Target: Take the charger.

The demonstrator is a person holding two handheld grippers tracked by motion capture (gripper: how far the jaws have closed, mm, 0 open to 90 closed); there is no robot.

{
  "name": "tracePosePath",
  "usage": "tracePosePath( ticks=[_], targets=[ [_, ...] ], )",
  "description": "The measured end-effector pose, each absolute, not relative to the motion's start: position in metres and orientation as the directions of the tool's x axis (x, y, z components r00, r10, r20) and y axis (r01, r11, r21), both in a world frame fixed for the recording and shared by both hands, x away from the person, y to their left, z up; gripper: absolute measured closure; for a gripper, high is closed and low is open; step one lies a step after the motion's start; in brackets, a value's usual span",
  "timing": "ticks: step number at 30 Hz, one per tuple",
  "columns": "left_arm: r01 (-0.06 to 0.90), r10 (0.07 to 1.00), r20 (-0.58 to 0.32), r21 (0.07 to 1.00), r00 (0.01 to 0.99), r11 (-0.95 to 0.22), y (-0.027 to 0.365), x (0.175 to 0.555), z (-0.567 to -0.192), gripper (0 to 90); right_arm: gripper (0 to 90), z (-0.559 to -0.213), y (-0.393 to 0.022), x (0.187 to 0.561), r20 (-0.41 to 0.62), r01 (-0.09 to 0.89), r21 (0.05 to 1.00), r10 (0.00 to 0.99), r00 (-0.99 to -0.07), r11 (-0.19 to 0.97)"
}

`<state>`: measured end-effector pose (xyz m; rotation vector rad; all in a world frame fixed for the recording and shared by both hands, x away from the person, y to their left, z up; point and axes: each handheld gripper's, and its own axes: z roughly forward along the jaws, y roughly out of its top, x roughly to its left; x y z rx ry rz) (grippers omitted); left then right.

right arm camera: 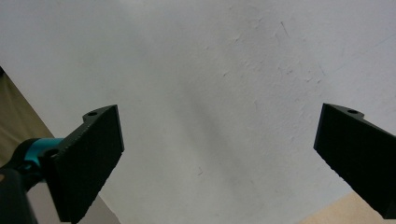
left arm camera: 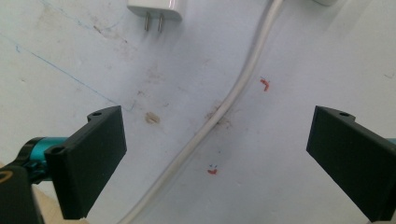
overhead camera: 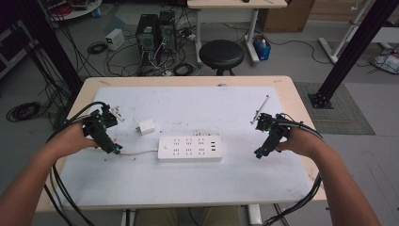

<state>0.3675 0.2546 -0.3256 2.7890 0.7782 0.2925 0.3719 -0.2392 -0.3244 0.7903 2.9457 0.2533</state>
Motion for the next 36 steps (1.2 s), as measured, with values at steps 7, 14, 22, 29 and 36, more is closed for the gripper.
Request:
tracePosePath(
  ticks=[7,14,22,29,36],
  targets=[
    [0.489,0.542,0.128,0.296,0.831,-0.820,0.255,0.371,-0.325,4.7,0.8,-0.323,-0.240,0.373,-0.027,0.489,0.193,0.503,-0.864,0.851],
    [0.492,0.555,0.138,0.325,0.820,-0.808,0.256,0.377,-0.326,4.7,0.8,-0.325,-0.238,0.376,-0.027,0.489,0.185,0.502,-0.865,0.853],
    [0.503,0.592,0.143,0.395,0.793,-0.769,0.254,0.388,-0.328,4.7,0.8,-0.324,-0.239,0.379,-0.022,0.494,0.194,0.507,-0.861,0.847],
    [0.447,0.549,0.141,0.435,0.824,-0.782,0.240,0.403,-0.339,4.7,0.8,-0.324,-0.238,0.379,-0.014,0.494,0.192,0.505,-0.863,0.848],
    [0.389,0.499,0.138,0.464,0.855,-0.796,0.230,0.423,-0.354,4.8,0.8,-0.325,-0.238,0.380,-0.011,0.483,0.191,0.494,-0.869,0.854]
  ],
)
